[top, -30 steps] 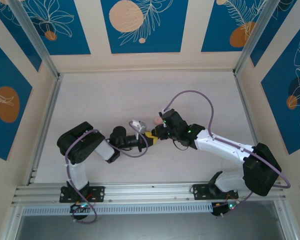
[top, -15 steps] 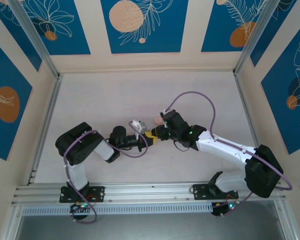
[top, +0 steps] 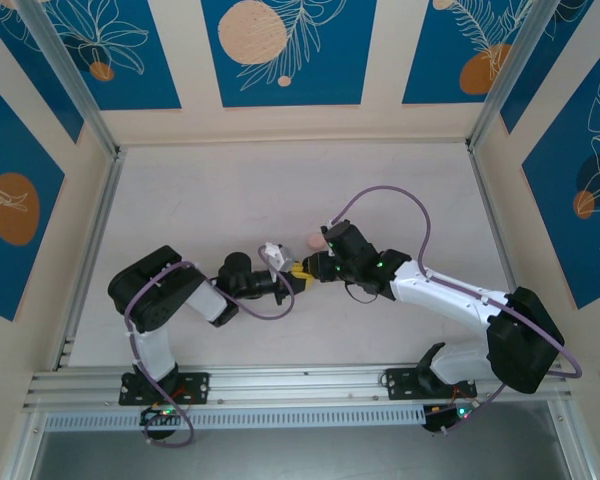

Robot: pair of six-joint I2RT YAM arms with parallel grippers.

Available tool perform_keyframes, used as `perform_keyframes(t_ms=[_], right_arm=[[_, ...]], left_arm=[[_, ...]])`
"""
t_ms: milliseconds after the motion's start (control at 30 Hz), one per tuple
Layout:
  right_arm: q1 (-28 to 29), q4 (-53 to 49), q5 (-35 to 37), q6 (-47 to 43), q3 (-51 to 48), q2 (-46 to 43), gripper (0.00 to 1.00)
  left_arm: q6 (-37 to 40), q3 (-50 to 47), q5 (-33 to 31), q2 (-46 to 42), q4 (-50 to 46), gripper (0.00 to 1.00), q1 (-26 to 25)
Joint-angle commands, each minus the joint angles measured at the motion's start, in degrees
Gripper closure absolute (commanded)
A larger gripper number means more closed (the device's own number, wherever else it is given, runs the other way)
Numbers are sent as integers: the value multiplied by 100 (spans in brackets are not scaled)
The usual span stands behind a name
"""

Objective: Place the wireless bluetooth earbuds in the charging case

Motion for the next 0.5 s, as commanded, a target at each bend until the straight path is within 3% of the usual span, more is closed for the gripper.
perform_keyframes(t_ms=[0,233,467], right_arm=[[8,-345,-447,161,87,3,66],[-222,-204,-794,136,92,-411,59],[-733,346,-1927,-32,-209,-1087,57]], left_arm=[[222,29,-135,-203,402,93,-65],[298,-1,-22,-229,407,93,-64],[413,-28,320,-350,402,93,-65]])
